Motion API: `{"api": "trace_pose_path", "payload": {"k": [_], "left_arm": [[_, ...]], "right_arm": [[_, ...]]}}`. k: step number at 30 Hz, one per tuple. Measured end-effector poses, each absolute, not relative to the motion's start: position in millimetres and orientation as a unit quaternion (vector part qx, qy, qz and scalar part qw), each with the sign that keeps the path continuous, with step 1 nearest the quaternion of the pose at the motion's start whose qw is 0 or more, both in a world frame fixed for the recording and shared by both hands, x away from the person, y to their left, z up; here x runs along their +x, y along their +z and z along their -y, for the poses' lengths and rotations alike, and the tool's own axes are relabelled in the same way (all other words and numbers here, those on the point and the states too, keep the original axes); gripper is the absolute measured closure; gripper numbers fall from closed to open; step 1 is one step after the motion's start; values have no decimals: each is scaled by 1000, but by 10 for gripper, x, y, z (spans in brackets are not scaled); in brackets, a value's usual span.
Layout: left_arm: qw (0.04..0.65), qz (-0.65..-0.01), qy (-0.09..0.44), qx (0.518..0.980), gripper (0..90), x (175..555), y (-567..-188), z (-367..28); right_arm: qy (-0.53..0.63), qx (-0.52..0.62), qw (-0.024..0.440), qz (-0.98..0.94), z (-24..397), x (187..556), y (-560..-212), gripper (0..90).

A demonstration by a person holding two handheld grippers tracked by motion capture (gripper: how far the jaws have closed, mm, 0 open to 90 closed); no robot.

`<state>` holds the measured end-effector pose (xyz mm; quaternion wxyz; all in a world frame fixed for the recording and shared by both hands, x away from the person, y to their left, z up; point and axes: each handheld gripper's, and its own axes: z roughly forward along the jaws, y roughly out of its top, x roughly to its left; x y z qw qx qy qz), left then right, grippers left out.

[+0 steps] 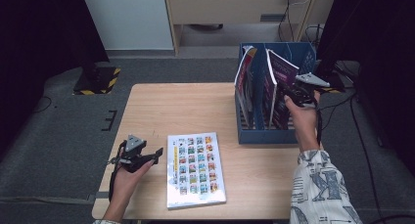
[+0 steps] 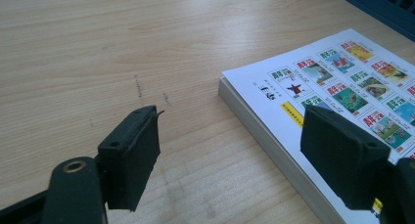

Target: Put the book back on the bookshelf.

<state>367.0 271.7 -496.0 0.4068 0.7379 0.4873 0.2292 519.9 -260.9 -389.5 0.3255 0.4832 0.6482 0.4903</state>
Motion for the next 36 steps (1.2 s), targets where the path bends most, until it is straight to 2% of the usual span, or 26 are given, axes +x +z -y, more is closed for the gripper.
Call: {"api": "trace_pose_path", "payload": {"k": [24, 36], "left_arm": [[406, -486, 230, 739, 221, 3671, -4959, -2715], [407, -486, 229, 738, 222, 3669, -4957, -2718]], "right_arm": [[496, 467, 332, -652, 2608, 5218, -3605, 806], [486, 472, 326, -659, 2594, 5287, -3535, 755]]}}
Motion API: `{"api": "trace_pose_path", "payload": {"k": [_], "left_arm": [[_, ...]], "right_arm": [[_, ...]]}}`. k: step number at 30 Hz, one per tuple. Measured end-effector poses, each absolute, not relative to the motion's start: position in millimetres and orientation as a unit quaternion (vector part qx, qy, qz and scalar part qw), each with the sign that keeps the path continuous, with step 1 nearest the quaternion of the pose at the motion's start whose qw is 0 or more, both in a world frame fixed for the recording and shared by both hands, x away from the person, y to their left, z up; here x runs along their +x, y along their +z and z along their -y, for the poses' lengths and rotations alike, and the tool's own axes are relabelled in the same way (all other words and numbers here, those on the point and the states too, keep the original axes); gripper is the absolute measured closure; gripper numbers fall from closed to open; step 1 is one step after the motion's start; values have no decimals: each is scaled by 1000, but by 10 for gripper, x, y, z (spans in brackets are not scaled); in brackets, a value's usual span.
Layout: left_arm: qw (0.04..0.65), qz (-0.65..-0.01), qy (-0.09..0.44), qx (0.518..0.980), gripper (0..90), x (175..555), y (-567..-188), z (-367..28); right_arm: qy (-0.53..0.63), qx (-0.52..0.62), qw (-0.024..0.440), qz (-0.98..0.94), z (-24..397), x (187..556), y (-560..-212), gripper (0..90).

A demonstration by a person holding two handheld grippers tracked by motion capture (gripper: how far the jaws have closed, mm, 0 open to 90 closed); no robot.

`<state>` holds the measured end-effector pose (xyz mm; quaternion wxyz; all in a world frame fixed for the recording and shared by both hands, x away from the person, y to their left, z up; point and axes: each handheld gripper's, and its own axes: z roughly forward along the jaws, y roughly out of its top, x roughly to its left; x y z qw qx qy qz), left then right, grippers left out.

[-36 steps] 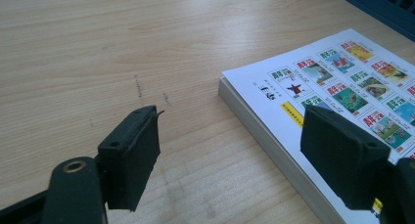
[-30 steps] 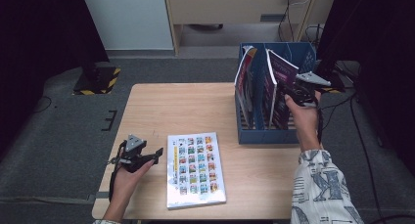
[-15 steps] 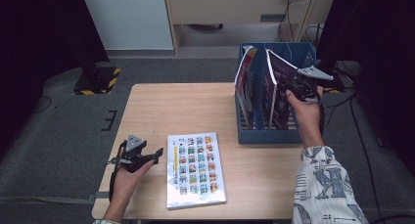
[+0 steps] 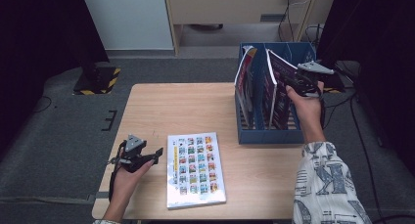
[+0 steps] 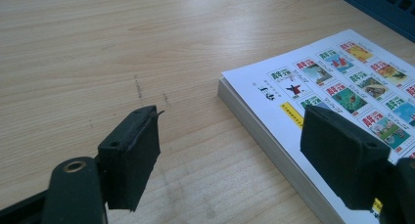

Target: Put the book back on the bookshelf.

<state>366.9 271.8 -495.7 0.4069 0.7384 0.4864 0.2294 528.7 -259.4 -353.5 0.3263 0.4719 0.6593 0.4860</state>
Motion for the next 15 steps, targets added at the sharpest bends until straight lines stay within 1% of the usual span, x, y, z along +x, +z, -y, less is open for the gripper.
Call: {"api": "trace_pose_path", "payload": {"k": [3, 9, 15], "left_arm": [[407, -486, 229, 739, 222, 3668, -4957, -2716], [406, -486, 229, 739, 222, 3668, -4958, -2716], [406, -486, 229, 739, 222, 3667, -4957, -2720]], "right_arm": [[482, 473, 325, -662, 2587, 5312, -3535, 764], [478, 478, 321, -663, 2579, 5337, -3535, 838], [489, 482, 327, -649, 2590, 5309, -3559, 843]]}}
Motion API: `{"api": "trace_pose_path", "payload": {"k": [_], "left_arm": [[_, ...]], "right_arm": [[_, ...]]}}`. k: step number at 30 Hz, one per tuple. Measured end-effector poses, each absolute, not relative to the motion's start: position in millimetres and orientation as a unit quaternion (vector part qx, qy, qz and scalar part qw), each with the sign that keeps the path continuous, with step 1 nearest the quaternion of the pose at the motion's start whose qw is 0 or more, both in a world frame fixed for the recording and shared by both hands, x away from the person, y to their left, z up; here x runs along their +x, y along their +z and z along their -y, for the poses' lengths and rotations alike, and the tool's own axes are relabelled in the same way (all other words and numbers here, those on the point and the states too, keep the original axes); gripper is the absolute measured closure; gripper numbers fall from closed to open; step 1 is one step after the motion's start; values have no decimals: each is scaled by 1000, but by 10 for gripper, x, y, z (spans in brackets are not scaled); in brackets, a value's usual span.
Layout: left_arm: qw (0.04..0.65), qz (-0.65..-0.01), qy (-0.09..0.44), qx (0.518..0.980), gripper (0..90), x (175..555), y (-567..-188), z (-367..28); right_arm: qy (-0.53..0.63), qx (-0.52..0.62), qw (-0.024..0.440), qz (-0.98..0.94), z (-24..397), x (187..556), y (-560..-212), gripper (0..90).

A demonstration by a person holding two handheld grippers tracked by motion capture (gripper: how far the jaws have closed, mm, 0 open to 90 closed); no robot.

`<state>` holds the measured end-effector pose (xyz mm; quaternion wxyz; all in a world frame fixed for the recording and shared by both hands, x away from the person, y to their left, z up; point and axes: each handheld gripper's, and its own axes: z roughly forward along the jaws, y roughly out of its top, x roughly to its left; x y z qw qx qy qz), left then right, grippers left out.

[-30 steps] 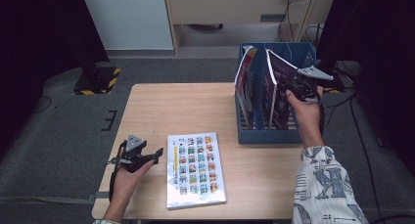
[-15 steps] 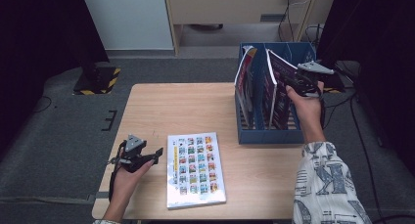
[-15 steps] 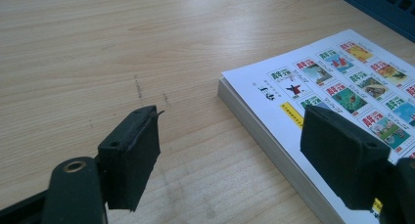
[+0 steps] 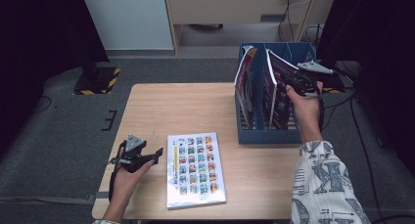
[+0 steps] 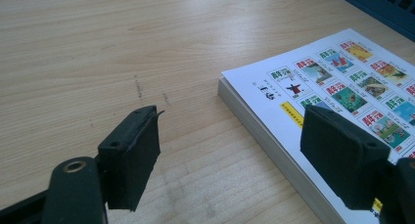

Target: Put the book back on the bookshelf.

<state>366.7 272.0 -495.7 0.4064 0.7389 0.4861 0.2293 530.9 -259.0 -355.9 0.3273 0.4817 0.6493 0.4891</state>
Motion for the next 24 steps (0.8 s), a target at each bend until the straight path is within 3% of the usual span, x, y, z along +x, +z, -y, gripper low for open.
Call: {"api": "trace_pose_path", "payload": {"k": [24], "left_arm": [[404, -484, 228, 742, 223, 3675, -4968, -2703]], "right_arm": [[518, 482, 360, -608, 2596, 5207, -3558, 843]]}}
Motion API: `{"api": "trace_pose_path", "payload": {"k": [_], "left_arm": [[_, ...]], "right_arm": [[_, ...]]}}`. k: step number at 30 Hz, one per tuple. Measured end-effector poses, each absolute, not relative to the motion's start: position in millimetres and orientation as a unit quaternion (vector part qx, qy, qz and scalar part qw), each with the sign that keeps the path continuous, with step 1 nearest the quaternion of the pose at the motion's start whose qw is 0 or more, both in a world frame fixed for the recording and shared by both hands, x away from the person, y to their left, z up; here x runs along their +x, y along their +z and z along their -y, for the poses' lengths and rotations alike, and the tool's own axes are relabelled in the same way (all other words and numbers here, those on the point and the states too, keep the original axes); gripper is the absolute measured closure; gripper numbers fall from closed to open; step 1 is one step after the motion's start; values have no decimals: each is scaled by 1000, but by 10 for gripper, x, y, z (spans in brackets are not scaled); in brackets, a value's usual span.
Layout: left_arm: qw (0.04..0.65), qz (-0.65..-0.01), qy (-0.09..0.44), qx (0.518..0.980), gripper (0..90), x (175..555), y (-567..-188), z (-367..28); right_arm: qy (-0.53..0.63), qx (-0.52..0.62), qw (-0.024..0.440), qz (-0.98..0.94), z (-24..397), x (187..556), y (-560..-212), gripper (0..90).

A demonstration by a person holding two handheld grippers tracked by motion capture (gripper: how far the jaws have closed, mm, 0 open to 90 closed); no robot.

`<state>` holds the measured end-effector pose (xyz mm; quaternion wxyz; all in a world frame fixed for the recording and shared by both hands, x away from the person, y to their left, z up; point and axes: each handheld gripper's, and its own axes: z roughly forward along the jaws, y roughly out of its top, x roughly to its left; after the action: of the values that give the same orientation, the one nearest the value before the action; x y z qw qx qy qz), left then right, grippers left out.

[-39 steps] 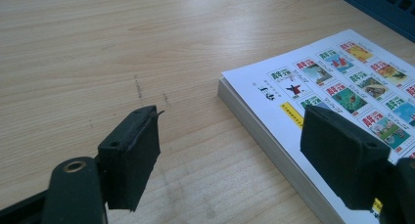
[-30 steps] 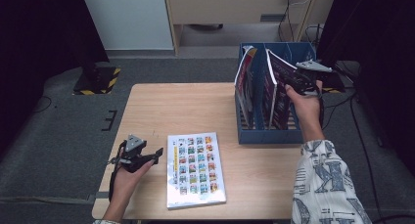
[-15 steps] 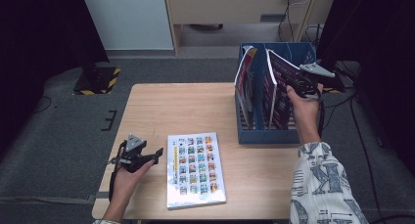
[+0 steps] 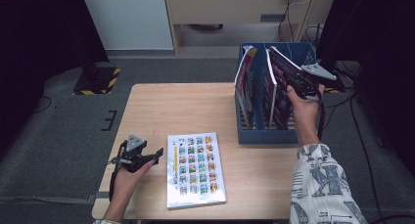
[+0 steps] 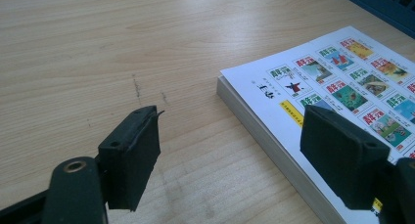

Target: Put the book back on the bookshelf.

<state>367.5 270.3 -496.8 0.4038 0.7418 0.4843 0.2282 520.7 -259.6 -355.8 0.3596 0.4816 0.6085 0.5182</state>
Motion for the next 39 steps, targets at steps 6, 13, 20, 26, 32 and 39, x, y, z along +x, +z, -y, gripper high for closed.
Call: {"api": "trace_pose_path", "payload": {"k": [6, 13, 20, 26, 32, 39], "left_arm": [[404, -484, 227, 742, 223, 3676, -4971, -2700], [404, -484, 226, 742, 223, 3680, -4973, -2699], [403, -484, 227, 743, 223, 3686, -4979, -2702], [404, -484, 226, 743, 223, 3683, -4977, -2701], [404, -484, 227, 742, 223, 3681, -4972, -2699], [403, -484, 228, 743, 223, 3678, -4971, -2700]], "right_arm": [[513, 488, 377, -597, 2601, 5244, -3547, 843], [518, 485, 388, -588, 2551, 5270, -3659, 843], [513, 479, 395, -594, 2505, 5293, -3717, 843], [512, 474, 393, -599, 2479, 5294, -3779, 843], [504, 467, 388, -615, 2444, 5262, -3772, 841], [496, 459, 378, -633, 2397, 5180, -3804, 838]]}}
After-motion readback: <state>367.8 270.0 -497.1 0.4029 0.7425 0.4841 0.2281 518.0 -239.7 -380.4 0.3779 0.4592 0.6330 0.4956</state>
